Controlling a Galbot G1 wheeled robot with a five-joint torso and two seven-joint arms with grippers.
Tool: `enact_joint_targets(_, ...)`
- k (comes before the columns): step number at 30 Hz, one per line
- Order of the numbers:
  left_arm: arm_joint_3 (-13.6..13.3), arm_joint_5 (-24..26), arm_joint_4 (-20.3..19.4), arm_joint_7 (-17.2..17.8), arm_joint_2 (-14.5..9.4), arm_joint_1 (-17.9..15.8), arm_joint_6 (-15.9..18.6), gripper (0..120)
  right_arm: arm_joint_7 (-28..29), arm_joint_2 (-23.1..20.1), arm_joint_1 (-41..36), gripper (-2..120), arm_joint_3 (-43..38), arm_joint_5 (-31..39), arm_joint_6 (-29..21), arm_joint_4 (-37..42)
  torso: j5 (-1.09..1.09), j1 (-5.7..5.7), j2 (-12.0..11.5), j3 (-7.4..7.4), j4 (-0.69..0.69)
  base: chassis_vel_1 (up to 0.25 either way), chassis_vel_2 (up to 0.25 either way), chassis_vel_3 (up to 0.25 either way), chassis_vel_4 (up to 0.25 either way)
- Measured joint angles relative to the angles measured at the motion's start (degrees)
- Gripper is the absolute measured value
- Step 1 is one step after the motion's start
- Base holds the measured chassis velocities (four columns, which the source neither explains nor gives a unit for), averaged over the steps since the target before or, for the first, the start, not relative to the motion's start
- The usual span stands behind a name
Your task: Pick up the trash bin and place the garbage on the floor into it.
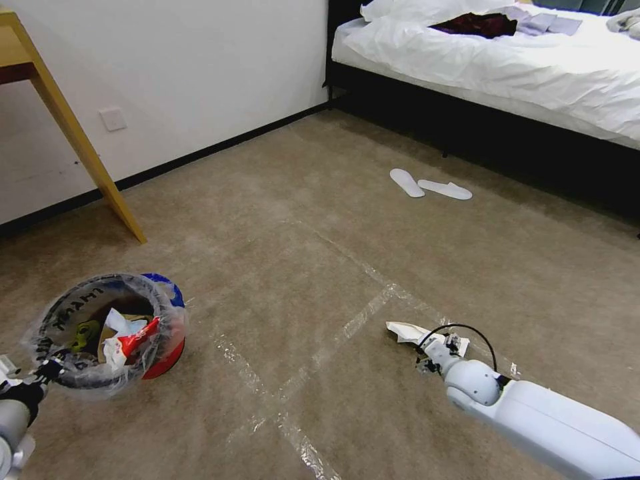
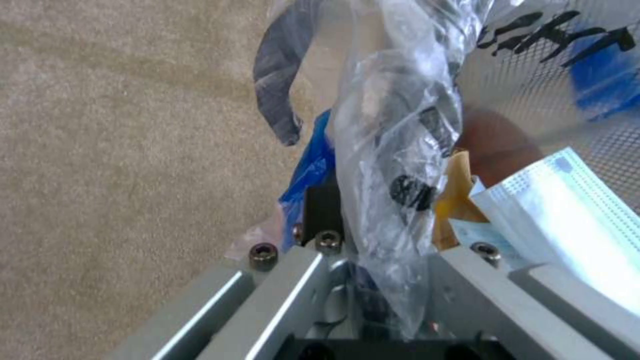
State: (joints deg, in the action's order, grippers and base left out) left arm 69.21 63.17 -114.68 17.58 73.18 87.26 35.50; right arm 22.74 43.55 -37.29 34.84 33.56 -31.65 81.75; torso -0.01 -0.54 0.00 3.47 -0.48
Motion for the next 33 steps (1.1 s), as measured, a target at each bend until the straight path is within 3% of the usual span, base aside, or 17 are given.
enact_joint_targets(16, 0.61, 0.29, -0.34, -0.02, 0.10, 1.31, 0.03, 0, -3.99, 8.73, 3.41, 100, 0.02, -5.93, 6.59, -16.91, 0.00, 0.00, 0.00, 0.00, 0.00, 0.000, 0.000, 0.000, 0.000)
enact_joint_targets(33, 0.18, -0.02, -0.33, -0.12, 0.51, 1.31, 0.01, 0, -4.59, 10.68, 4.11, 100, -0.91, -6.74, 8.43, -19.82, 0.00, 0.00, 0.00, 0.00, 0.01, 0.000, 0.000, 0.000, 0.000)
